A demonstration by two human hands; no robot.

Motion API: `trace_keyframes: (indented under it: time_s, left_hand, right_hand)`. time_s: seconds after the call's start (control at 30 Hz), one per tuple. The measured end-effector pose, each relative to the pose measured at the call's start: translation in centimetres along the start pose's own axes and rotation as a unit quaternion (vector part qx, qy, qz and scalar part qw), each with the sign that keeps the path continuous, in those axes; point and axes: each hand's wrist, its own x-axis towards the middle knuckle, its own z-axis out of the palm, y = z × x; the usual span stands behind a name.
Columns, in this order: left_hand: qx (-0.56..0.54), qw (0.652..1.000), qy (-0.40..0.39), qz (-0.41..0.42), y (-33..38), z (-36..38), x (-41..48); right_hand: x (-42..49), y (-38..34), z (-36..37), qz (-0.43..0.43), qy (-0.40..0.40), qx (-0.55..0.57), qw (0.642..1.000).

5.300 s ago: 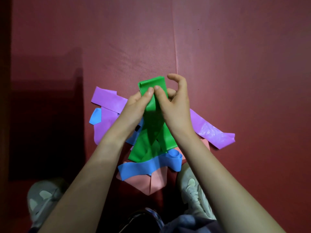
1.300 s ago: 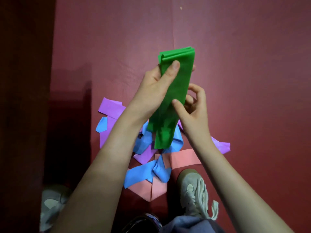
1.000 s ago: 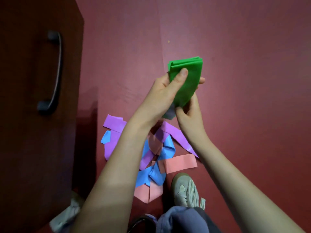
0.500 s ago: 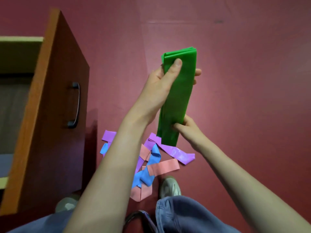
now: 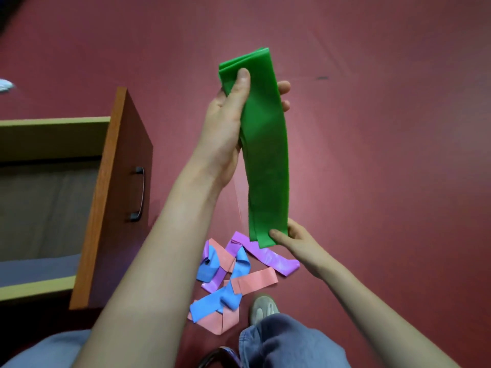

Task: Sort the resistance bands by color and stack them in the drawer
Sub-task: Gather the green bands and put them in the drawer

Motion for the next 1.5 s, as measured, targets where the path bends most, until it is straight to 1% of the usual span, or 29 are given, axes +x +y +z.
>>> trace_keyframes:
  time_s: [0.1,0.23,0.33,0.43,0.47,0.6,0.7,0.77,0.9,0.93,1.0,1.07,1.13,1.23,1.27,1.33,1.4,1.5]
  left_hand:
    - [-0.024,0.999,0.025,0.007,1.8,-1.2,-0.5]
    - [-0.06,0.995,0.076,0.021,4.1,-4.8,-1.8]
    - [-0.11,0.983,0.145,0.021,5.4,-8.9,-3.1]
    - [-0.098,0.964,0.246,0.022,6.6,-13.2,-4.6]
    - [-0.09,0.955,0.281,0.033,7.7,-15.4,-5.6]
    - [-0.08,0.914,0.397,0.043,10.4,-20.6,-9.2]
    - [-0.026,0.889,0.457,0.027,12.5,-24.4,-11.9]
    - [0.005,0.879,0.477,0.005,13.4,-26.6,-13.3]
    - [0.027,0.863,0.501,-0.052,13.8,-30.3,-15.2]
    - [0.048,0.859,0.506,-0.062,13.7,-30.9,-15.4]
    - [0.143,0.846,0.51,-0.067,13.1,-32.3,-15.7]
    - [0.262,0.826,0.494,-0.073,12.5,-34.1,-15.6]
    - [0.343,0.799,0.487,-0.085,12.0,-36.1,-15.3]
    - [0.451,0.737,0.486,-0.131,11.7,-39.4,-14.8]
    - [0.474,0.719,0.485,-0.147,11.7,-40.3,-14.8]
    - [0.515,0.702,0.463,-0.168,11.4,-41.4,-14.7]
    - [0.543,0.692,0.444,-0.171,10.7,-42.3,-14.7]
    - [0.532,0.684,0.465,-0.184,9.3,-43.2,-14.5]
  right_hand:
    - [-1.5,-0.4,-0.4,-0.012,0.036,0.042,0.998]
    - [-2.8,-2.6,0.0,-0.029,0.096,0.159,0.982]
    - [-3.1,-5.1,1.3,-0.034,0.095,0.21,0.973]
    - [-2.8,-7.5,3.0,-0.011,0.08,0.178,0.981]
    - [-2.3,-8.6,4.6,0.001,0.057,0.17,0.984]
    - [-0.7,-11.0,8.3,0.024,0.011,0.14,0.99]
    - [0.4,-12.5,11.0,0.029,0.001,0.119,0.992]
    - [1.0,-13.6,12.4,0.031,-0.006,0.103,0.994]
    - [2.3,-15.2,15.3,0.042,-0.016,0.059,0.997]
    - [2.7,-15.4,15.9,0.043,-0.016,0.037,0.998]
    - [3.3,-16.0,17.3,0.048,-0.011,-0.022,0.999]
    - [4.0,-16.8,19.1,0.042,-0.001,-0.068,0.997]
    - [4.6,-17.7,21.0,0.024,0.001,-0.095,0.995]
    - [6.1,-18.7,24.1,-0.006,-0.009,-0.14,0.99]
    - [6.4,-18.9,24.9,-0.014,-0.012,-0.157,0.987]
    - [7.0,-19.2,26.5,-0.024,-0.015,-0.192,0.981]
    - [8.0,-19.0,28.1,-0.021,-0.012,-0.221,0.975]
    - [9.3,-18.2,30.4,0.006,-0.004,-0.242,0.97]
